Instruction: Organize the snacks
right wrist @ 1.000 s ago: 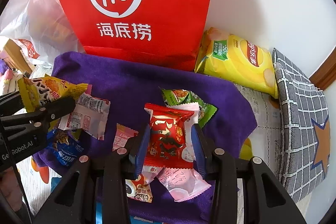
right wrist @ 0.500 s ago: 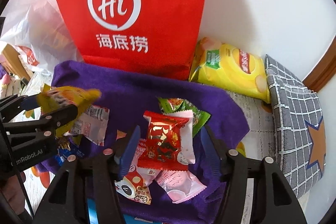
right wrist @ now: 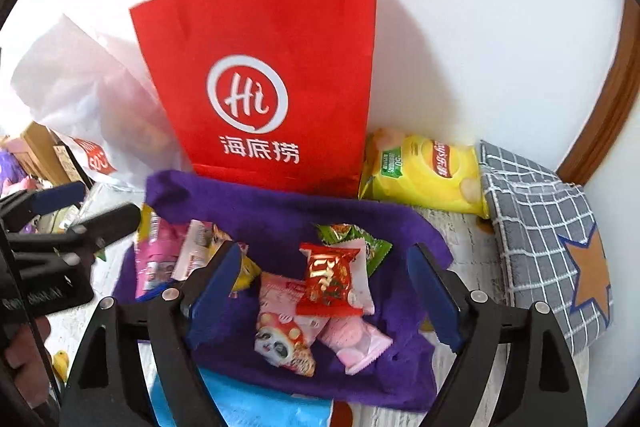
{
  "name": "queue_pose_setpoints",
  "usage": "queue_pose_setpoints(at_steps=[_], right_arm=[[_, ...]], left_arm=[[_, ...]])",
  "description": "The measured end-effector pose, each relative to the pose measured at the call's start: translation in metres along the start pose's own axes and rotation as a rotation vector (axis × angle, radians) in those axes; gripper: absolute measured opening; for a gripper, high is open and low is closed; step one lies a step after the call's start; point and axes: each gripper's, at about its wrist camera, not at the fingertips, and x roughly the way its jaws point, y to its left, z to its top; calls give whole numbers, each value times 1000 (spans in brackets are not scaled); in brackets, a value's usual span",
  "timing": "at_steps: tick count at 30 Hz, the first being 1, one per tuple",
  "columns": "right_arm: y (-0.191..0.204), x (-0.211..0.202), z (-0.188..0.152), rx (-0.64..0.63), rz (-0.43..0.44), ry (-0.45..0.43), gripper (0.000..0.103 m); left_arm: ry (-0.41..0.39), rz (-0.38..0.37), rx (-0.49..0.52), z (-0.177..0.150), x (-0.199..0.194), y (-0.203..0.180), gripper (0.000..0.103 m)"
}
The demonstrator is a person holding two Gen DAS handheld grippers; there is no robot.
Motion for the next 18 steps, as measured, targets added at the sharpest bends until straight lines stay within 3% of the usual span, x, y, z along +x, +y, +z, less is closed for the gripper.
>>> queue_pose_setpoints(at_steps=[9, 13, 18], right_arm=[[3, -69, -37, 35, -39, -28, 85], [4, -96, -61, 36, -140, -37, 85], [-3, -137, -93, 77, -156, -91, 96]], left_arm=[[-32, -53, -18, -43, -55, -3, 92], [-73, -54, -20, -67, -86, -9, 92], [-124, -57, -3, -98, -128, -21, 92]])
